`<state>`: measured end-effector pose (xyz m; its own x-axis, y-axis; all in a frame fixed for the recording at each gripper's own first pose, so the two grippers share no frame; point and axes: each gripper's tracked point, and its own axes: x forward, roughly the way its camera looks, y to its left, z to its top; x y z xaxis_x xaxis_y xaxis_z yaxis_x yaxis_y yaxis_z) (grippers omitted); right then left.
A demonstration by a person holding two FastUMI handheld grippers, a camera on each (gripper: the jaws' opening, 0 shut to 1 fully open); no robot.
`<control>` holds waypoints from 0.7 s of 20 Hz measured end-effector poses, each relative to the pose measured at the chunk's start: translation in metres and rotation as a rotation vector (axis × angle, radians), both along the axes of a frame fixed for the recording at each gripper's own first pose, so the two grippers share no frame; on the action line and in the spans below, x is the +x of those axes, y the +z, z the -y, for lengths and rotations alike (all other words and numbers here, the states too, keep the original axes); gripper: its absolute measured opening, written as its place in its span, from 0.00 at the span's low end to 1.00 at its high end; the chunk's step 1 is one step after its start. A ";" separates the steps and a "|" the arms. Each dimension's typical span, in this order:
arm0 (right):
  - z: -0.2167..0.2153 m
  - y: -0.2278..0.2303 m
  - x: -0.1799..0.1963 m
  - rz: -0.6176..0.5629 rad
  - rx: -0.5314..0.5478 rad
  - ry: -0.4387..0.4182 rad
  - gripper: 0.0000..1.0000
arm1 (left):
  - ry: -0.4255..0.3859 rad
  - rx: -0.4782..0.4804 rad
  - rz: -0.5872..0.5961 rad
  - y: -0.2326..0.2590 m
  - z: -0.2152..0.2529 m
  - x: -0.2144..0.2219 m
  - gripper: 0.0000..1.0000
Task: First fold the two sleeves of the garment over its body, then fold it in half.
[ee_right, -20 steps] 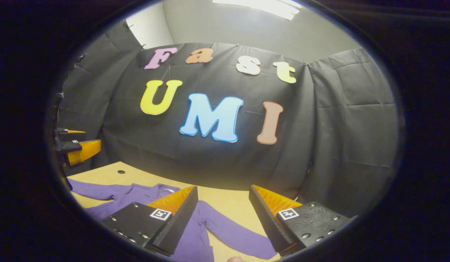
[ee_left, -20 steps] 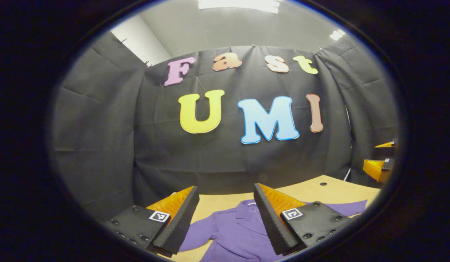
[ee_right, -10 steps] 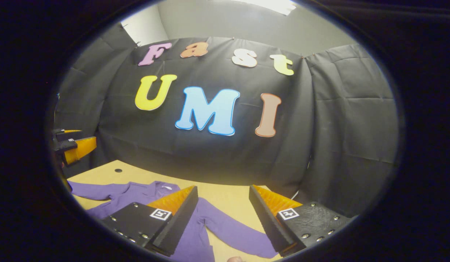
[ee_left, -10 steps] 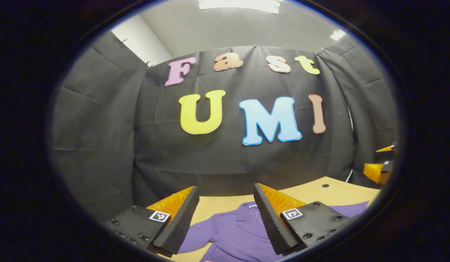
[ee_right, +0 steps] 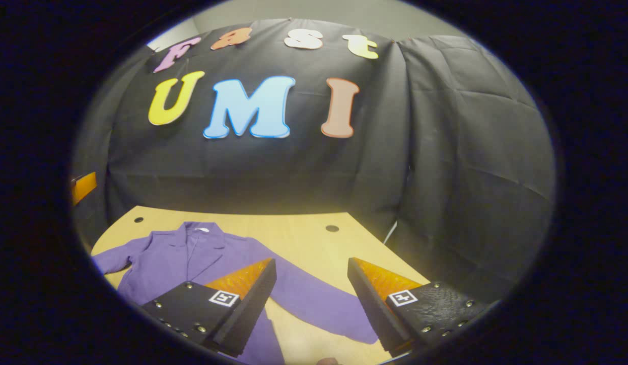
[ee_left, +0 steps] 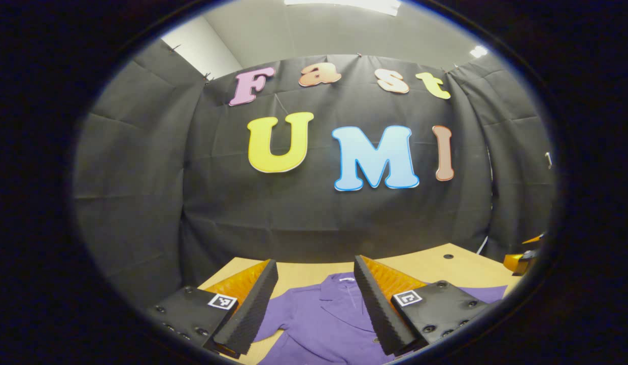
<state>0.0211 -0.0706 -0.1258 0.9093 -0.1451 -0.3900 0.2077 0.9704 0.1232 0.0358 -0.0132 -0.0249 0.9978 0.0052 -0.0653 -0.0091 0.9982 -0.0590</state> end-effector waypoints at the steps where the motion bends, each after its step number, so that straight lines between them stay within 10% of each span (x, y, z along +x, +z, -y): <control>1: 0.009 -0.014 -0.001 -0.038 0.009 -0.019 0.91 | 0.006 0.000 -0.007 -0.003 0.000 0.001 0.97; 14: 0.074 -0.185 -0.027 -0.496 0.206 -0.232 0.92 | 0.104 0.013 -0.073 -0.025 -0.023 -0.009 0.97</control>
